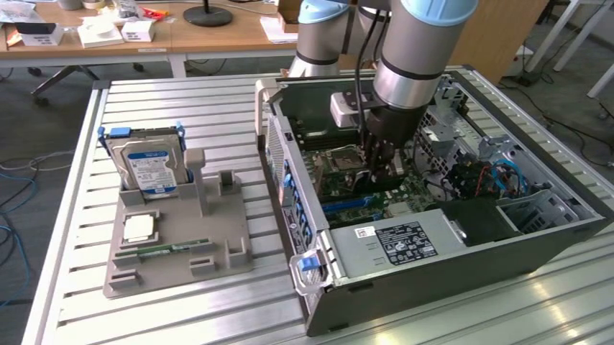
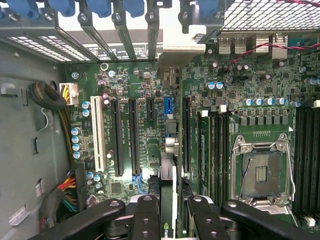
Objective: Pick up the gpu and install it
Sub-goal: 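Insert the gpu into the slot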
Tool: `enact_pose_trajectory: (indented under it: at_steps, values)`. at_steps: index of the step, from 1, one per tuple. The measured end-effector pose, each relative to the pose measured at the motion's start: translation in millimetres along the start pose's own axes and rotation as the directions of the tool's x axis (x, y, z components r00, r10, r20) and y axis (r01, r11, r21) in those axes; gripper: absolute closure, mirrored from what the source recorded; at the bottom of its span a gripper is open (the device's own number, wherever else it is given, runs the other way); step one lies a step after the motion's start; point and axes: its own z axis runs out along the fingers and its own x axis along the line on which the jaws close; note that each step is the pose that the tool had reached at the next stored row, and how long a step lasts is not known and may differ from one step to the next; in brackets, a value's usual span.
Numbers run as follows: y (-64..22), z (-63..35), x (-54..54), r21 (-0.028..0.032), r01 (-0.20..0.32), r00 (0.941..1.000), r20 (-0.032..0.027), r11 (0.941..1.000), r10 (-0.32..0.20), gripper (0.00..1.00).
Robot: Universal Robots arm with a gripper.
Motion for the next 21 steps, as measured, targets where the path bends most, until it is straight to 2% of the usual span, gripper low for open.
enact_pose_trajectory:
  at_steps: [21]
  values:
    - [0.1, 3.3, 0.1, -0.0001, 0.004, 1.0000, 0.0002, 1.0000, -0.004, 0.74]
